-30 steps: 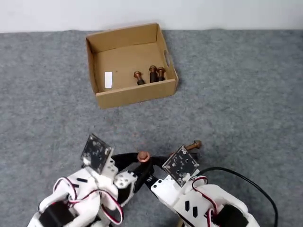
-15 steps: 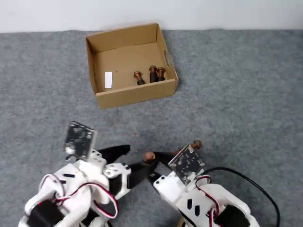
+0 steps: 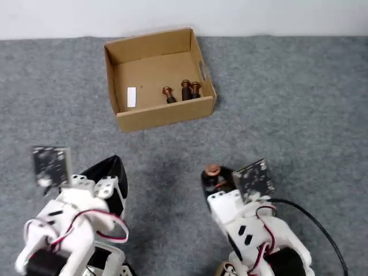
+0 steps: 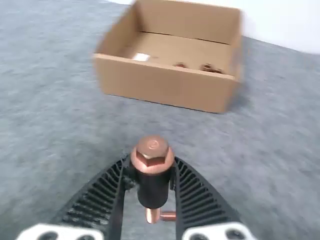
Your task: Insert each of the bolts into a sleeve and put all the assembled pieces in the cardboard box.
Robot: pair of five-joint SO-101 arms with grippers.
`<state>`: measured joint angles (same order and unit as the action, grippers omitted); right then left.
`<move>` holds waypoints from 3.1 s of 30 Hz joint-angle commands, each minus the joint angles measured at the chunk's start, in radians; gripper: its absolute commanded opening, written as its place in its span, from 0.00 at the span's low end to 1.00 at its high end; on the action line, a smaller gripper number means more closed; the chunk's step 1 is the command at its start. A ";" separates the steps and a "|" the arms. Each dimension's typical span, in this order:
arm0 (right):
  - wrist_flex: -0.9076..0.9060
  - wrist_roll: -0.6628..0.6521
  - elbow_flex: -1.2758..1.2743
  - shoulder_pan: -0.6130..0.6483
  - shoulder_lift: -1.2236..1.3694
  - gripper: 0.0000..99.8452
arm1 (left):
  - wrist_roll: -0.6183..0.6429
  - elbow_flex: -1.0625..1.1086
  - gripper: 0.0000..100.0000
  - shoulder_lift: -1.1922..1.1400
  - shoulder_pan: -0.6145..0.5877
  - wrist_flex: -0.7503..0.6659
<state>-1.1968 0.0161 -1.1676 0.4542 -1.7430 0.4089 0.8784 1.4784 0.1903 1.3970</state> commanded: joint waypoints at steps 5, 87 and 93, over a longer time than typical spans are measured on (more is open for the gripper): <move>0.031 0.149 0.339 -0.122 0.390 0.01 | -0.195 0.358 0.00 -0.011 -0.249 -0.301; -0.302 0.167 1.679 -0.013 1.873 0.01 | -0.184 0.782 0.00 -0.009 -0.281 -0.545; -0.533 0.175 1.676 -0.031 1.771 0.01 | -0.184 0.782 0.00 -0.009 -0.281 -0.545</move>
<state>-1.6479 0.1772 0.4603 0.4404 0.1197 0.2186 1.6640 1.4676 -0.0829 0.8800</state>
